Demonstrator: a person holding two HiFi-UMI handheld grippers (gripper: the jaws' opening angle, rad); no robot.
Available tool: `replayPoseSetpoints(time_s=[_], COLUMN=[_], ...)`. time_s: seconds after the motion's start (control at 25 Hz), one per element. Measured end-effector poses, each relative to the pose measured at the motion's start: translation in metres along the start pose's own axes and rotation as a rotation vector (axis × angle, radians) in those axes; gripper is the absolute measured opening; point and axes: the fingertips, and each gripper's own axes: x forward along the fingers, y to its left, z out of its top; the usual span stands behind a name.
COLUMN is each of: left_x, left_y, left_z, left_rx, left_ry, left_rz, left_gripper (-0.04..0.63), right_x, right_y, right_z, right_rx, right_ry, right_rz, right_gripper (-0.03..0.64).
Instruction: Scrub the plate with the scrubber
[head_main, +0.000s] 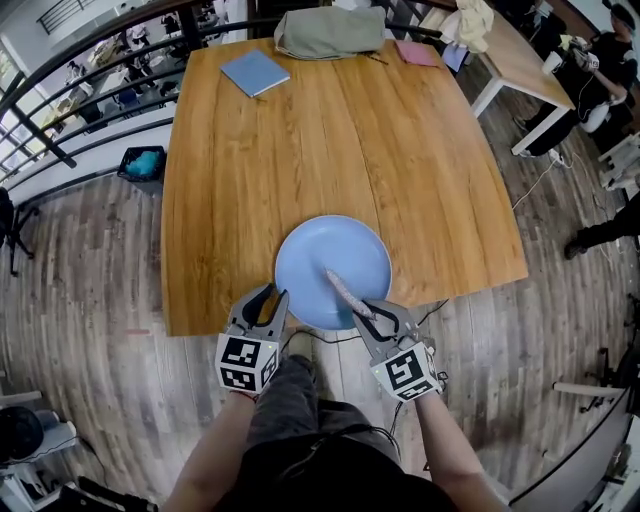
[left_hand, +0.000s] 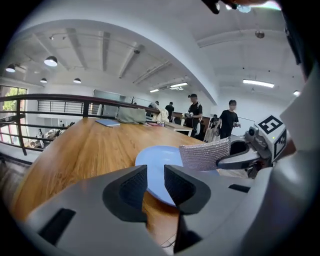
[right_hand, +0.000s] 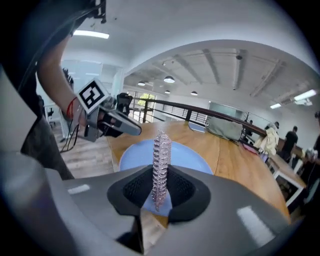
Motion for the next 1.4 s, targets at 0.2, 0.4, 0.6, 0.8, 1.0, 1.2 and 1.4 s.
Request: replayPoseSetpoints(time_s=[0.2,0.4,0.6,0.8,1.0,1.2,1.4], left_x=[0.013,0.024,0.033,0.04,0.048,0.06,0.07], left_y=[0.014,0.014,0.014,0.018,0.026,0.042,0.06], left_z=[-0.014,-0.027,-0.037,-0.035,-0.03,-0.023,-0.016], left_rx=[-0.072,-0.108,-0.137,-0.178,-0.194,-0.243,-0.269], left_ry=[0.096,0.19,0.251,0.24,0.229,0.213,0.2], left_rz=[-0.03,-0.082,-0.102,-0.094,-0.054,0.028,0.116], left_gripper=[0.127,0.13,0.129,0.125,0.103,0.071,0.045], right_x=[0.026,0.047,0.066,0.081,0.102,0.127,0.143], right_y=[-0.004,-0.007,-0.003,-0.006,-0.011,-0.023,-0.038], right_z=[-0.013,-0.013,-0.024,-0.034,-0.033,-0.025,-0.021], right_rx=[-0.26,-0.509,-0.729,-0.801,-0.871,-0.97,-1.105], right_ry=[0.132,0.228,0.299,0.342,0.343,0.331,0.315], right_rz=[0.008,0.028,0.096,0.179,0.236,0.305,0.356], right_gripper=[0.081,0.081,0.083,0.083,0.083,0.083,0.083])
